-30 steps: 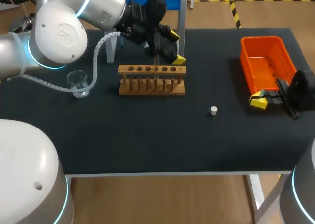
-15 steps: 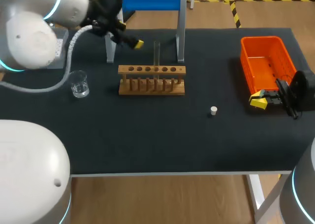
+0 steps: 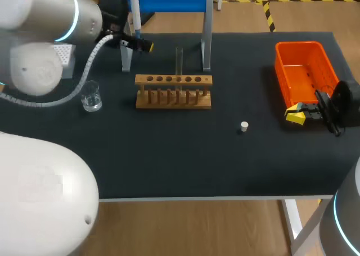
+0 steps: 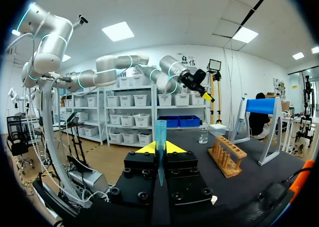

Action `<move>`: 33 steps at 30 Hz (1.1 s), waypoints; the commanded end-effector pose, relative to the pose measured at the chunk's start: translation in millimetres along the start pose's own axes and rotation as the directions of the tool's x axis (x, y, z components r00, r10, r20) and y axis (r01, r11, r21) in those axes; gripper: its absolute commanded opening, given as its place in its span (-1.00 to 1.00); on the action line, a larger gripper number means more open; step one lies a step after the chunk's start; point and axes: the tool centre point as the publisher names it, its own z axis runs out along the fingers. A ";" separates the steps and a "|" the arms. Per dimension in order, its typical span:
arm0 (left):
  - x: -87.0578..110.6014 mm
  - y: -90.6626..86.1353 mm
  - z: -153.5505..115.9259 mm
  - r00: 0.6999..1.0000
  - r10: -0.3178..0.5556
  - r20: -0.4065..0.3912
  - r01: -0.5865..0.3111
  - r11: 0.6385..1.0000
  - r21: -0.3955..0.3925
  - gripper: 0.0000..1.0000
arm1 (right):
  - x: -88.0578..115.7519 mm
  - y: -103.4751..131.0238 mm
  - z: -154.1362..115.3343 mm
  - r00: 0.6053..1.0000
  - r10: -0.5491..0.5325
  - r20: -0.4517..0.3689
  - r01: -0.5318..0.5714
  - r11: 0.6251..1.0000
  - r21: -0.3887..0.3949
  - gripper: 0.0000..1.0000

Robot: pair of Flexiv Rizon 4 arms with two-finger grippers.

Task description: Invert the test tube, pick up the pipette, mount the tip to pipette, aspirate from beaker and dispense into the tube, eject the tip, return the pipette, and cap with the stopper.

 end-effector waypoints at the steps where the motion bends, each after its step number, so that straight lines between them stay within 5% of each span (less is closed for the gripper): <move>1: 4.9 -1.0 11.7 0.913 -0.138 0.383 0.107 0.989 0.102 1.00 | 0.9 0.0 -0.8 1.000 -0.001 0.000 0.001 1.000 0.001 -1.00; 17: 4.9 -1.0 11.7 0.913 -0.138 0.383 0.107 0.989 0.102 1.00 | 0.9 0.0 -0.8 1.000 -0.001 0.000 0.001 1.000 0.001 -1.00; 33: -33.8 -32.0 74.4 0.852 -0.248 0.462 0.131 0.954 0.271 1.00 | 0.9 0.0 -0.8 1.000 -0.001 0.000 0.001 1.000 0.001 -1.00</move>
